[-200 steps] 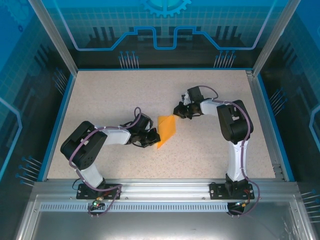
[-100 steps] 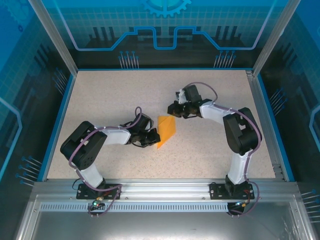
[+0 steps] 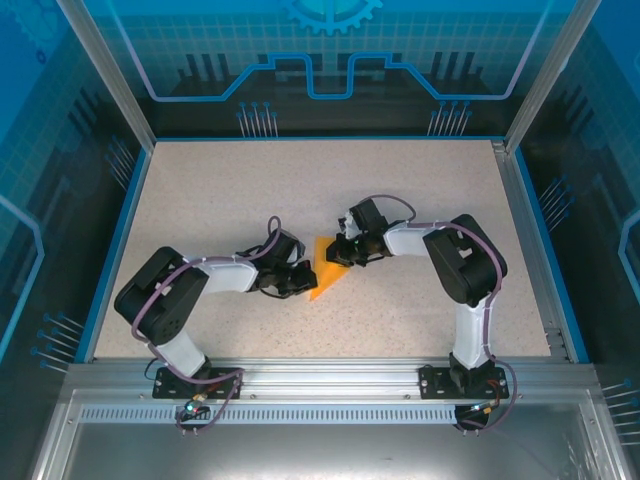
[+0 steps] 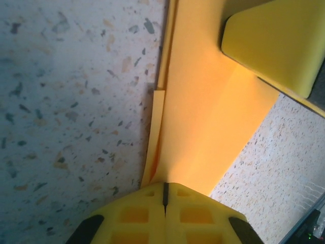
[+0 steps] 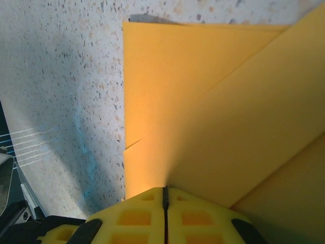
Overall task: Fold a paper plane with a square sheet of paper (pick it up from the middle)
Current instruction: Fourth fold the wing at the center of the table.
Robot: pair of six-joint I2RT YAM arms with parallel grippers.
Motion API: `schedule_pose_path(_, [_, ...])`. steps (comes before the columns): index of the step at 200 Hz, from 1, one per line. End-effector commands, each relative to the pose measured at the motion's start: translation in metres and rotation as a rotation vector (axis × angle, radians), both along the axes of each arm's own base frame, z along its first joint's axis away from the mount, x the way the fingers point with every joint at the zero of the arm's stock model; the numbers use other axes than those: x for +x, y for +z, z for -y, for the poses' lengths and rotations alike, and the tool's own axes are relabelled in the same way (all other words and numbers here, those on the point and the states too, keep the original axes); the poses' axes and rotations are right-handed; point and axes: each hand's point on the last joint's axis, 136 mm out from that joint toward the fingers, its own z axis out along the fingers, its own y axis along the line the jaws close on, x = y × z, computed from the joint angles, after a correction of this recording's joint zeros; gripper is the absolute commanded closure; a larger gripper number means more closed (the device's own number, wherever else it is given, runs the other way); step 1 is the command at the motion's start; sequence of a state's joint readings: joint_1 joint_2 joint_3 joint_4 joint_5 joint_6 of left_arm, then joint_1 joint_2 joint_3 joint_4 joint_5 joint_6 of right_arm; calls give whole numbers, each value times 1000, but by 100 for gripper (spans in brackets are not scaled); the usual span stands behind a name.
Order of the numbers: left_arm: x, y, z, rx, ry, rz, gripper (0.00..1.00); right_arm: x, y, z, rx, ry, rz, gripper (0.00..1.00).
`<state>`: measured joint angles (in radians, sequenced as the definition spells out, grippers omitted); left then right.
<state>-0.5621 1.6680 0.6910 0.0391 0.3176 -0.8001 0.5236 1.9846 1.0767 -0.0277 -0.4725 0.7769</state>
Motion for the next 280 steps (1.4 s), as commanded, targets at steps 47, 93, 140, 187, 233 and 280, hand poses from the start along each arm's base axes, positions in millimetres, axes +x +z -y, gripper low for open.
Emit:
schedule_pose_path(47, [-55,-1,-44,166,41,-176,94,-16,-39,21,-108,-31,-62,94])
schedule_pose_path(93, [-15,64,-16,-33,145,-34,84,-19,-45,25,-121,-45,-79,94])
schedule_pose_path(140, [15,71,19,-185,176,-41,77,-21,-48,25,-124,-52,-93,94])
schedule_pose_path(187, [28,43,31,-224,220,-88,76,-22,-49,25,-127,-52,-96,94])
schedule_pose_path(233, [5,3,18,-123,236,-195,76,-21,-50,26,-138,-56,-98,94])
schedule_pose_path(280, [-51,-33,-6,23,174,-307,77,-18,-46,25,-145,-43,-95,94])
